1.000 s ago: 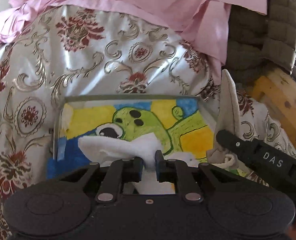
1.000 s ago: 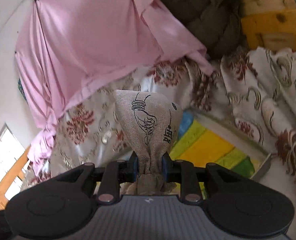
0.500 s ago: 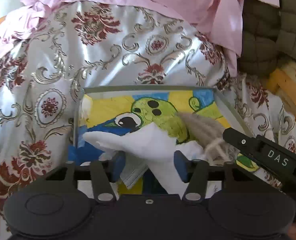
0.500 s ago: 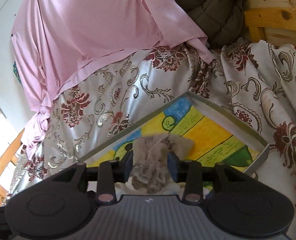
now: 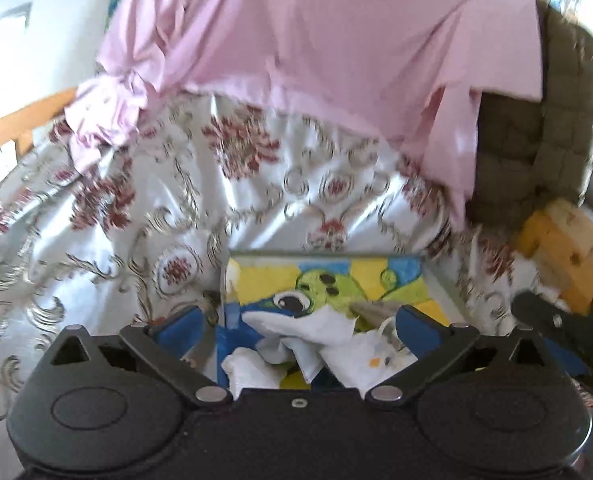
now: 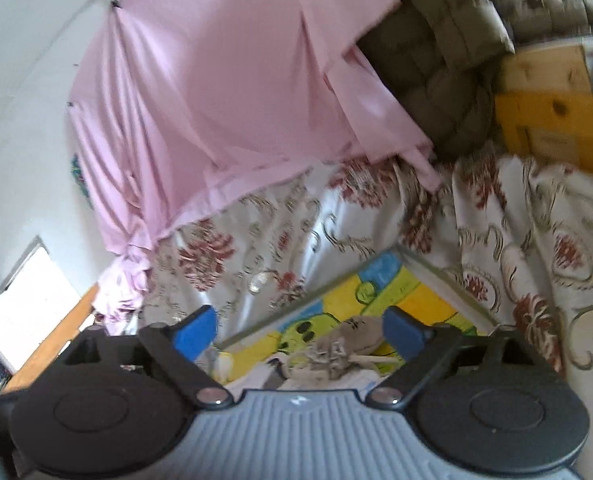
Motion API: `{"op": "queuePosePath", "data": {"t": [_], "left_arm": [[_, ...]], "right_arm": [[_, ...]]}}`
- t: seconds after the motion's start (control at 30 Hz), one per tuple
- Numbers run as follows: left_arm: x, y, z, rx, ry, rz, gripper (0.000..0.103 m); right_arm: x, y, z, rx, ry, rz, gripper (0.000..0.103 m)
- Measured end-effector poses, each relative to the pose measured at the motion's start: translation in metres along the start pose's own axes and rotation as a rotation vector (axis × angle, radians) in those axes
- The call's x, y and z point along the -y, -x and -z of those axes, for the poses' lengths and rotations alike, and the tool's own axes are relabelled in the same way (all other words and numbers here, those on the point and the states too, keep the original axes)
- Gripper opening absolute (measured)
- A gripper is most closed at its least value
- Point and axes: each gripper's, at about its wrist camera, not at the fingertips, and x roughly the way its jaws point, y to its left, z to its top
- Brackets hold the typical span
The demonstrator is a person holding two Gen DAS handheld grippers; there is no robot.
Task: Organize soft objects
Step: 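Lower the cloth and pouch into the tray and open both grippers, then lift both grippers away from the tray and move back to the pile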
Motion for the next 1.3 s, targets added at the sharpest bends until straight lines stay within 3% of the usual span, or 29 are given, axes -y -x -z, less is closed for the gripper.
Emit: {"op": "queuePosePath", "data": {"t": [0.2,0.33,0.63,0.77,0.9,1.13,1.3], "left_arm": [[-0.01,0.067,0.015,0.125,-0.001,-0.002,0.102],[-0.017,0.109,0.039,0.205,-0.045,-0.007,0.102],[-0.045,0.18,0.098,0.308,-0.082,-0.029,0.102],[-0.059,0.201,0.127,0.313,-0.078,-0.049,0.102],[-0.071,0.21,0.153,0.267,-0.116,-0.056,0.102],[-0.085,0.212,0.181,0.149,-0.159,-0.018,0.102],[-0.085,0.196,0.192,0.003,-0.214,-0.033,0.102]], "right_arm": [[-0.024,0.065,0.017,0.084,0.062,0.039,0.103],[-0.047,0.108,0.041,0.159,0.152,0.128,0.103],[-0.086,0.175,0.097,0.31,0.31,0.26,0.103],[-0.091,0.196,0.121,0.235,0.321,0.261,0.103],[-0.088,0.211,0.143,0.13,0.3,0.256,0.103],[-0.081,0.219,0.158,-0.032,0.252,0.251,0.103],[-0.071,0.204,0.165,-0.221,0.203,0.267,0.103]]}}
